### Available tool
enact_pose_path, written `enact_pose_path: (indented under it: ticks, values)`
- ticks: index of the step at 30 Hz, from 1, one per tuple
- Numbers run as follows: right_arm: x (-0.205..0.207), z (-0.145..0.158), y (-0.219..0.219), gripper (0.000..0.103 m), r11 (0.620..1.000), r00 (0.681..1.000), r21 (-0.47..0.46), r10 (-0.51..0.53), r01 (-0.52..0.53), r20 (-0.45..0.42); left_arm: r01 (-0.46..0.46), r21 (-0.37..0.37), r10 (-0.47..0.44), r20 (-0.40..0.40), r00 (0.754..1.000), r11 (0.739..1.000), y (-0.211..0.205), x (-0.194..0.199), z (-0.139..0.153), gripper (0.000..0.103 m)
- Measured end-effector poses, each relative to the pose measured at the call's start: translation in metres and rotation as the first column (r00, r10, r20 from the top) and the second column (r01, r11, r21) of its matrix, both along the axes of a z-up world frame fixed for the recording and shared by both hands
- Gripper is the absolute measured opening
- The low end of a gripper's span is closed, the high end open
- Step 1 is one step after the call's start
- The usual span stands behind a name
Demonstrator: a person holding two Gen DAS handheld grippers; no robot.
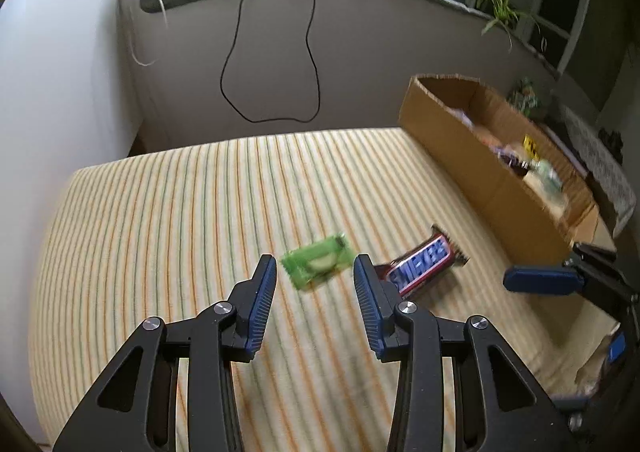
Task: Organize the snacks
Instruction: 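Move both tools back to the green candy and Snickers bar, then grasp the green candy with the left tool while the right tool grasps the Snickers bar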
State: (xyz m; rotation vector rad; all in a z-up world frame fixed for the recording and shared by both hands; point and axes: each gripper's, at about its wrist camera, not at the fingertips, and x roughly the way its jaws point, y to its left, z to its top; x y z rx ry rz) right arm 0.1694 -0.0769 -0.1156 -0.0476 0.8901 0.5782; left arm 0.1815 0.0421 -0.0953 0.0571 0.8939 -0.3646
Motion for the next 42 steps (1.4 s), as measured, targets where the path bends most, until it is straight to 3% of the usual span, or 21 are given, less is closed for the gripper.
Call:
enact_pose_path:
  ticks: [14, 20, 24, 34, 42]
  values:
    - [0.043, -0.03, -0.001, 0.064, 0.987, 0.976, 0.055, -0.141, 0.152, -0.166, 0.115, 0.149, -0.117, 0.008, 0.993, 0.982, -0.008, 0.013, -0.02, 0.036]
    - [0.041, -0.033, -0.012, 0.055, 0.971, 0.961, 0.093, -0.201, 0.221, -0.189, 0.144, 0.139, -0.147, 0.014, 0.989, 0.98, -0.008, 0.023, -0.021, 0.034]
    - [0.044, -0.031, -0.01, 0.055, 0.964, 0.957, 0.099, -0.225, 0.246, -0.186, 0.134, 0.124, -0.137, 0.014, 0.991, 0.983, -0.006, 0.025, -0.022, 0.023]
    - [0.068, -0.035, 0.007, 0.055, 0.951, 0.943, 0.071, -0.286, 0.301, -0.169, 0.07, 0.087, -0.071, 0.01, 0.997, 0.994, 0.016, 0.025, -0.022, 0.023]
    - [0.083, -0.032, 0.035, 0.055, 0.972, 0.97, -0.056, -0.232, 0.228, -0.07, 0.046, 0.093, -0.047, 0.009, 0.999, 0.995, 0.025, 0.02, -0.022, 0.022]
